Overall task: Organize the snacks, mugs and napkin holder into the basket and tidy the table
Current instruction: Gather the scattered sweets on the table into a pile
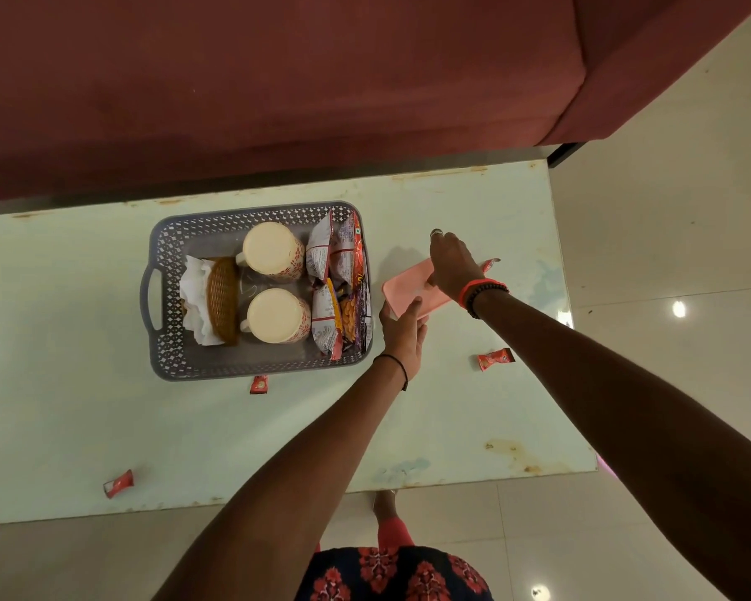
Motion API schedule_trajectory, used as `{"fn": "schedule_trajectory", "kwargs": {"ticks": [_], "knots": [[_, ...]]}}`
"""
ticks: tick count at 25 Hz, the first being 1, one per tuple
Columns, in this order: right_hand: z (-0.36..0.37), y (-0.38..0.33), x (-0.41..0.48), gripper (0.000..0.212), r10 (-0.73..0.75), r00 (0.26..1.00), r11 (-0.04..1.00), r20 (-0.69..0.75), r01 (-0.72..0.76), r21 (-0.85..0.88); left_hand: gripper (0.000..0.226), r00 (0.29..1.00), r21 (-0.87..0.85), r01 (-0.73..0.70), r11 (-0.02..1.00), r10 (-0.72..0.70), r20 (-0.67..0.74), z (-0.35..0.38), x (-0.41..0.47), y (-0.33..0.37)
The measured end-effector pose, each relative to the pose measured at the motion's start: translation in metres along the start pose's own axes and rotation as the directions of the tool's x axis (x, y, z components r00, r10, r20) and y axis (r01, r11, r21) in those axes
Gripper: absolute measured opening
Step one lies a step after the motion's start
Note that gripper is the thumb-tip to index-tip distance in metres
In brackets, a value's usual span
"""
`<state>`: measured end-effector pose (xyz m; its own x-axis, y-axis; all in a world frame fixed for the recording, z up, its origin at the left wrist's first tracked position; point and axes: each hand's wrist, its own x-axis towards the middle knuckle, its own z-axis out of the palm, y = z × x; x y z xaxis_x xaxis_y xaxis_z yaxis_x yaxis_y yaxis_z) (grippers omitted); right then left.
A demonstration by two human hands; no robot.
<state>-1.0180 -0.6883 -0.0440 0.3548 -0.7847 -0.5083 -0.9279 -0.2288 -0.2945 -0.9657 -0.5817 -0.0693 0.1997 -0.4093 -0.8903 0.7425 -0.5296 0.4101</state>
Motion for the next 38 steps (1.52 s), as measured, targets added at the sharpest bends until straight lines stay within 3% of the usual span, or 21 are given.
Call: {"fn": "schedule_trajectory", "kwargs": {"ticks": [5,9,13,15,18,22,25,28,31,34,38], "knots": [[0.002,0.007,-0.023,0.052,-0.029,0.997,0.994,-0.075,0.036,0.104,0.067,1.0,0.154,0.015,0.988,-0.018,0.017,-0.006,-0.003,-0.002],[-0.002,0.016,-0.056,0.017,-0.013,0.988,0.974,-0.154,0.047,0.223,0.065,0.999,0.202,0.045,0.978,-0.045,-0.003,-0.013,-0.018,-0.01],[0.008,0.019,-0.105,0.009,0.032,0.994,0.929,-0.105,0.01,0.371,0.07,0.997,0.258,0.074,0.963,-0.075,-0.004,-0.033,-0.036,-0.021],[0.024,0.016,-0.132,0.011,0.011,0.992,0.936,-0.128,0.035,0.351,0.061,0.996,0.325,0.088,0.942,-0.088,-0.015,-0.05,-0.044,-0.028],[0.06,0.011,-0.165,0.016,-0.069,0.985,0.979,-0.161,0.098,0.18,0.048,0.994,0.428,0.098,0.898,-0.072,-0.077,-0.083,-0.052,-0.042],[0.113,0.005,-0.183,0.031,-0.159,0.986,0.987,-0.051,0.158,-0.019,0.01,0.988,0.474,0.029,0.88,0.048,-0.149,-0.124,-0.058,-0.051],[0.14,-0.002,-0.184,0.033,-0.17,0.985,0.983,0.006,0.17,-0.07,0.018,0.965,0.54,-0.035,0.841,0.169,-0.201,-0.15,-0.057,-0.047],[0.149,-0.007,-0.179,0.031,-0.184,0.982,0.98,0.031,0.186,-0.075,0.02,0.873,0.723,-0.204,0.66,0.457,-0.171,-0.179,-0.06,-0.037],[0.142,-0.007,-0.169,0.034,-0.095,0.993,0.995,-0.073,0.094,-0.015,0.017,0.737,0.817,-0.301,0.492,0.664,-0.128,-0.214,-0.055,-0.021],[0.129,0.013,-0.156,0.026,0.014,0.973,0.999,-0.23,-0.021,-0.028,0.022,0.689,0.837,-0.24,0.491,0.694,-0.21,-0.243,-0.039,-0.003],[0.12,0.048,-0.149,0.048,0.157,0.923,0.978,-0.351,-0.195,-0.075,0.047,0.744,0.872,-0.108,0.477,0.621,-0.247,-0.26,-0.017,0.011]]}}
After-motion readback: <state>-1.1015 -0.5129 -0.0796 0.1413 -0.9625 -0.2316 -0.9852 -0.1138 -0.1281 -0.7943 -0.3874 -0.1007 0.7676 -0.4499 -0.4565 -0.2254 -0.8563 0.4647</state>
